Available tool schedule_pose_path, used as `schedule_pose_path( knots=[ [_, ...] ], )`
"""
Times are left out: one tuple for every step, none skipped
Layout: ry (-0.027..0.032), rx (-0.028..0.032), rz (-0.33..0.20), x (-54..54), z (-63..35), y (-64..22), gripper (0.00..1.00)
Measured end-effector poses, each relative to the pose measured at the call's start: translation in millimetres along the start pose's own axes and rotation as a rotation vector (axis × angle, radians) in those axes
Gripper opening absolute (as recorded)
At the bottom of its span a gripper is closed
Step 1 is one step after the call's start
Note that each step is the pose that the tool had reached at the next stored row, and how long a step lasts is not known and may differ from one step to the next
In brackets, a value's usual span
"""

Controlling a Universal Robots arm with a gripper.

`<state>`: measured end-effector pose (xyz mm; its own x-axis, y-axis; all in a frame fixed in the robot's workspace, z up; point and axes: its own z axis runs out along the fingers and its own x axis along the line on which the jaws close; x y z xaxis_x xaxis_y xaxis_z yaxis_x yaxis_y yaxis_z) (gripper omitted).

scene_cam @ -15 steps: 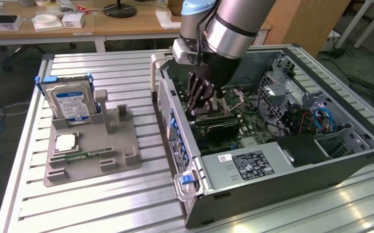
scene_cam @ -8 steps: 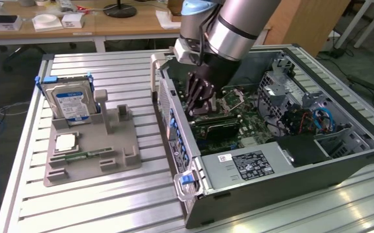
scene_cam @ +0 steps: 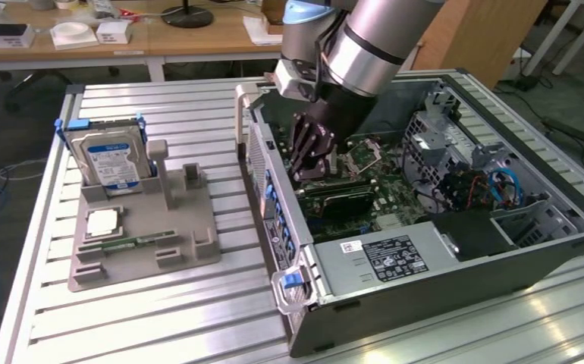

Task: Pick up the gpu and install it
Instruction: 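Press down on the gpu until it lock into place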

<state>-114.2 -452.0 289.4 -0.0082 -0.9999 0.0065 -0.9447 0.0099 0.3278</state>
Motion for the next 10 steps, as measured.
schedule_pose_path(
  knots=[
    [0.0001, -0.0001, 0.0, 0.0, 0.1, -0.1, 0.1],
    [0.0001, -0.0002, 0.0, 0.0, 0.1, -0.1, 0.1],
    [0.0002, -0.0002, 0.0, 0.0, 0.1, -0.1, 0.1],
    [0.0001, -0.0002, 0.0, 0.0, 0.2, -0.1, 0.1],
    [0.0, -0.0002, 0.0, 0.0, 0.4, -0.2, 0.1],
    [-0.0002, -0.0001, 0.0, 0.0, 1.0, -0.5, 0.1],
    [0.0004, -0.0011, 0.0, 0.0, 2.3, -0.9, 0.1],
    [0.0016, -0.0026, 0.0, 0.1, 3.3, -1.2, 0.1],
    [0.0018, -0.0028, 0.0, 0.1, 3.7, -1.4, 0.1],
    [0.0015, -0.0027, 0.0, 0.2, 3.9, -1.5, 0.1]
  ],
)
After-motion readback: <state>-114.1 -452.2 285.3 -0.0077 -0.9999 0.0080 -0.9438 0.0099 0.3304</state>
